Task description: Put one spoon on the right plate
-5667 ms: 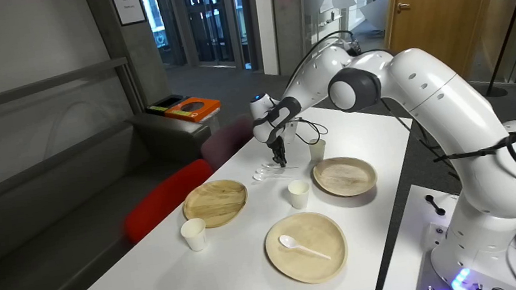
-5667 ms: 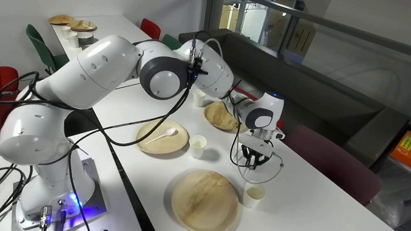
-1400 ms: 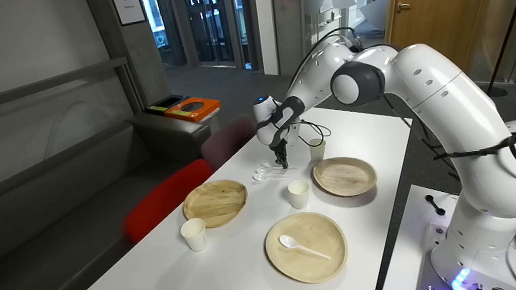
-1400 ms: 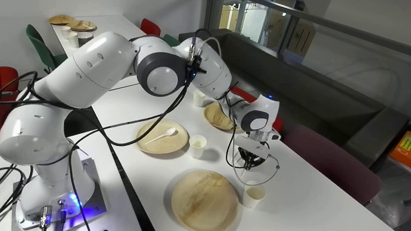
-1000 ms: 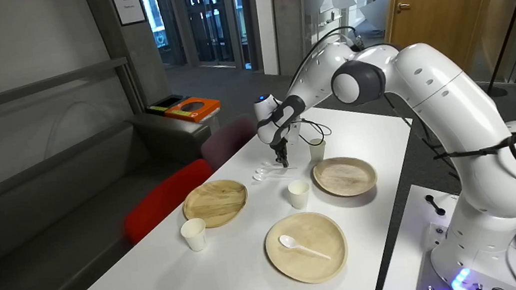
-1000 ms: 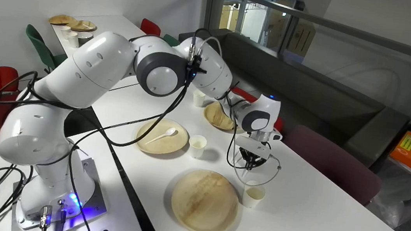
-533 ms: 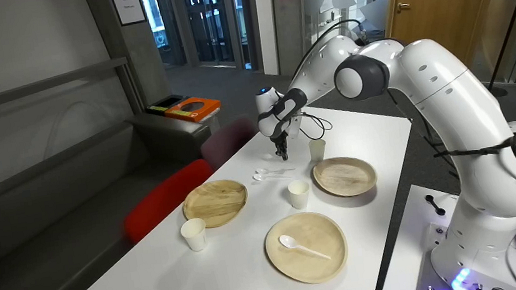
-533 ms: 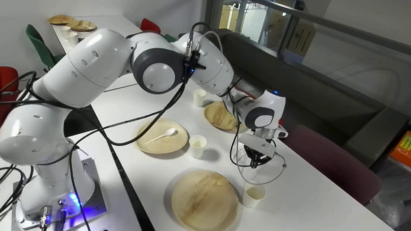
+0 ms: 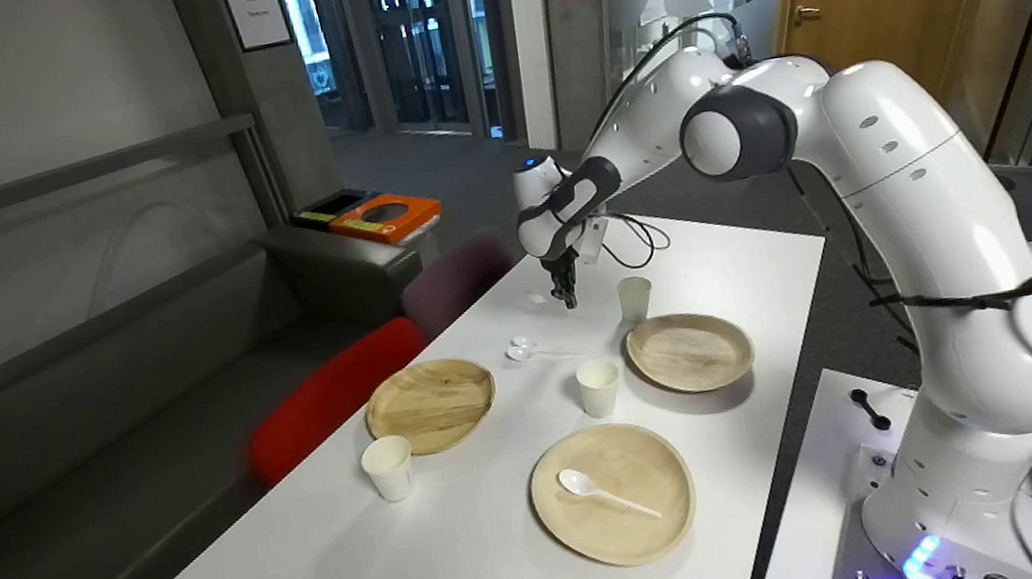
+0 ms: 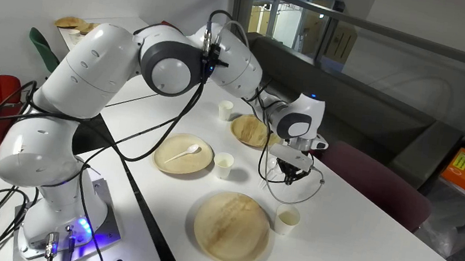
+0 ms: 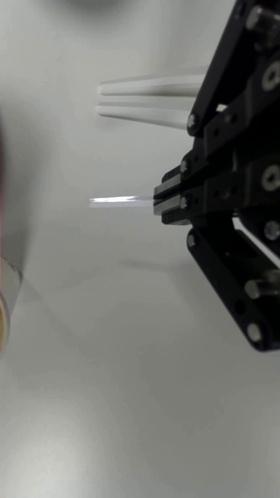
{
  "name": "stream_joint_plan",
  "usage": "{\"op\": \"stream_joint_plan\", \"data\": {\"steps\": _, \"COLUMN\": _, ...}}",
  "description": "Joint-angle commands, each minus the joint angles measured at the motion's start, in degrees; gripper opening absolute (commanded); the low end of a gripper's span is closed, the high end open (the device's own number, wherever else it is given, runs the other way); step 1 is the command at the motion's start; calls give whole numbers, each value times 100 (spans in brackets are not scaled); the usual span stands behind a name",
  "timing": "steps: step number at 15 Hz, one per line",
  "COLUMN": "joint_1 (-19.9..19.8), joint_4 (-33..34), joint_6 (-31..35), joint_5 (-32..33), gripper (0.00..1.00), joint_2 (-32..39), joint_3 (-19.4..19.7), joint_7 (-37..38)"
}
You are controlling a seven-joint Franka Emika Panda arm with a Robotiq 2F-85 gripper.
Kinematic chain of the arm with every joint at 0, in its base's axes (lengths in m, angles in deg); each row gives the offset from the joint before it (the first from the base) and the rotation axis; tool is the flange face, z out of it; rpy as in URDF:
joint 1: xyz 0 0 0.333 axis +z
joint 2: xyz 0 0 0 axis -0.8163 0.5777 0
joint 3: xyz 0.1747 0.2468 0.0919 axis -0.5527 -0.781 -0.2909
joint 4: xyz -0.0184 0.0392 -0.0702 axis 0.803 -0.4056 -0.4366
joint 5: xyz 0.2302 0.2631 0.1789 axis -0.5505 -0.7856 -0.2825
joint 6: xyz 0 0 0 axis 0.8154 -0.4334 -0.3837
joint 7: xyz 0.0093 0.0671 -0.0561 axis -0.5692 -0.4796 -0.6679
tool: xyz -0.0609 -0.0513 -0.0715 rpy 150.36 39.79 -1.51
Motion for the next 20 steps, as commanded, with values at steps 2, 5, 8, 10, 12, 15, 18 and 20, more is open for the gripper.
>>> {"op": "stream_joint_plan", "data": {"steps": 2, "joint_1": -27, "joint_4": -878, "joint_6": 72, "joint_5": -88, "gripper": 1, "joint_2": -810, "joint_3": -41, "joint_7": 191}}
{"op": "stream_joint_plan", "data": {"steps": 5, "joint_1": -16, "joint_4": -1307, "joint_6": 87, "joint_5": -84, "gripper": 1, "joint_2": -1195, "joint_3": -19, "joint_7": 252}}
{"op": "stream_joint_plan", "data": {"steps": 8, "joint_1": -21, "joint_4": -1835, "joint_6": 190, "joint_5": -82, "gripper": 1, "joint_2": -1636, "joint_3": 9, "joint_7": 302}}
{"op": "stream_joint_plan", "data": {"steps": 10, "joint_1": -33, "joint_4": -2176, "joint_6": 208, "joint_5": -90, "gripper": 1, "joint_2": -1933, "joint_3": 26, "joint_7": 293}}
{"op": "stream_joint_plan", "data": {"steps": 12, "joint_1": -57, "joint_4": -2491, "joint_6": 255, "joint_5": -146, "gripper": 1, "joint_2": -2206, "joint_3": 52, "joint_7": 290}}
{"op": "stream_joint_plan", "data": {"steps": 15, "joint_1": -50, "joint_4": -2902, "joint_6": 331, "joint_5": -265, "gripper": 1, "joint_2": -2523, "joint_3": 140, "joint_7": 409}}
{"op": "stream_joint_plan", "data": {"steps": 18, "joint_1": -30, "joint_4": -3251, "joint_6": 550, "joint_5": -374, "gripper": 1, "joint_2": -2721, "joint_3": 243, "joint_7": 595}}
{"op": "stream_joint_plan", "data": {"steps": 20, "joint_1": -4, "joint_4": -3391, "joint_6": 640, "joint_5": -319, "gripper": 1, "joint_2": -2753, "joint_3": 315, "joint_7": 710}}
